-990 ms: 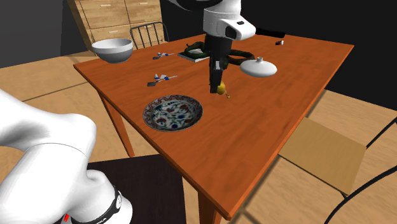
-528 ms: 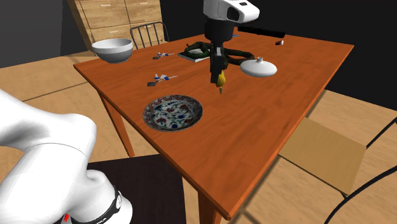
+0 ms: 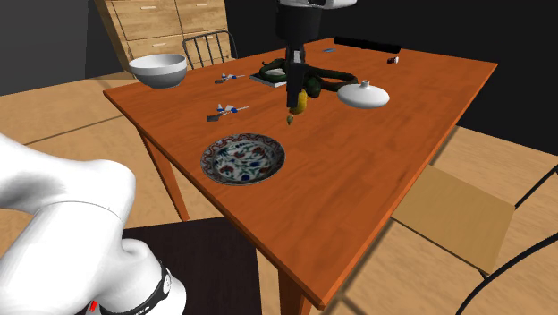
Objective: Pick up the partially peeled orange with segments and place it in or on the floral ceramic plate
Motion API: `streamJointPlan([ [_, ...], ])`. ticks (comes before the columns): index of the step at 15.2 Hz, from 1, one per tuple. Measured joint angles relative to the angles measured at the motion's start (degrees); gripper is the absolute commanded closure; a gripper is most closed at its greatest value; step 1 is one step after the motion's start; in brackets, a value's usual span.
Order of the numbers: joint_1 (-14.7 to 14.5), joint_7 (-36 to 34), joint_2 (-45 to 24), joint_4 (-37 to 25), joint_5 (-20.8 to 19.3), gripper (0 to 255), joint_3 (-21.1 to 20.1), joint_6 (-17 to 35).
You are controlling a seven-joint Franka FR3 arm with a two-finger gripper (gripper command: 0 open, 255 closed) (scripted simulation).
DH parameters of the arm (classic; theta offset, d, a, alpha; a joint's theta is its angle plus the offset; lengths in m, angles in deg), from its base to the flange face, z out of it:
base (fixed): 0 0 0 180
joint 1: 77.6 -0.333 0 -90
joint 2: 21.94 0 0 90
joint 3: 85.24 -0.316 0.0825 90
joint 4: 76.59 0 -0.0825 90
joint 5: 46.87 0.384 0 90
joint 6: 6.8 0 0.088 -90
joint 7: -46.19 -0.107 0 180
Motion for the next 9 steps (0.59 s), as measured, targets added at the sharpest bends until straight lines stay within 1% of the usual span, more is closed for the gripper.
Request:
streamJointPlan([
  [5,-1.0,2.2,11.4,7.9,0.8,255,3.0,-3.9],
  [9,-1.8,3.2,19.9,12.5,0.6,255,5.1,-8.0],
])
